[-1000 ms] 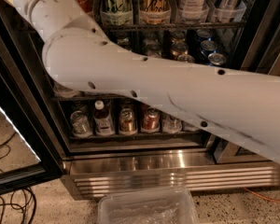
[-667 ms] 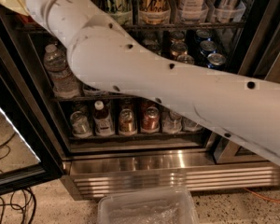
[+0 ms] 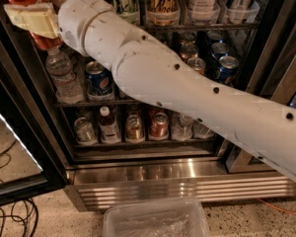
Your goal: Pick coke can from top shelf of fridge
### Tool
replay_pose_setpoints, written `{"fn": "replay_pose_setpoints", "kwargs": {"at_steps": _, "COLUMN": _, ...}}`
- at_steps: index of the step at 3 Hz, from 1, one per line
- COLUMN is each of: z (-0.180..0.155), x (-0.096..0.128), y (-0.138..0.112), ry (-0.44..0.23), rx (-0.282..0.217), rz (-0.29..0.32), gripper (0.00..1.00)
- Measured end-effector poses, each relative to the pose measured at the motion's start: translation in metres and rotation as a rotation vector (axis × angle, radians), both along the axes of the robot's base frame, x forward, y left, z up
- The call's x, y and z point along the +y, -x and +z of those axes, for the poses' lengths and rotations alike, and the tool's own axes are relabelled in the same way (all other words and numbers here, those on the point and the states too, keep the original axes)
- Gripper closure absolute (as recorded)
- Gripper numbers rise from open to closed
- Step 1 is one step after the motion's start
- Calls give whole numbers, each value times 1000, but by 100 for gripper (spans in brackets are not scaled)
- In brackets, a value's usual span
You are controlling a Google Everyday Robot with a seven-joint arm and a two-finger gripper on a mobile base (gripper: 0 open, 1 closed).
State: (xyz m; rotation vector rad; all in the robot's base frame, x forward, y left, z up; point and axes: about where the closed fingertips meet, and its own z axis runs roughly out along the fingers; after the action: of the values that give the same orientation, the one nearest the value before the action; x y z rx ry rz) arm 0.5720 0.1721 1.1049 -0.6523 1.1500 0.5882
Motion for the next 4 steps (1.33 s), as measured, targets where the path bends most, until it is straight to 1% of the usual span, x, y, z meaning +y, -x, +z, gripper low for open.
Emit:
{"fn": "replay_pose_setpoints", "kwargs": {"at_steps": 1, "z": 0, "x": 0, "y": 0, "ry": 0, "rx": -1, "rz": 0, "gripper": 100}}
{"fn": "replay_pose_setpoints", "kwargs": {"at_steps": 2, "z": -7, "x": 0, "y": 9, "ry": -25, "rx": 20, "rz": 18, "gripper": 100}}
{"fn": "replay_pose_setpoints", "kwargs": {"at_steps": 3, "z": -21, "x": 1, "y": 34, "ry": -66, "rx": 66, "rz": 57, "gripper": 100}}
{"fn": "replay_pose_setpoints", "kwargs": {"at_steps": 4, "z": -30, "x": 4, "y": 70, "ry": -96, "rx": 112, "rz": 106, "gripper": 100}}
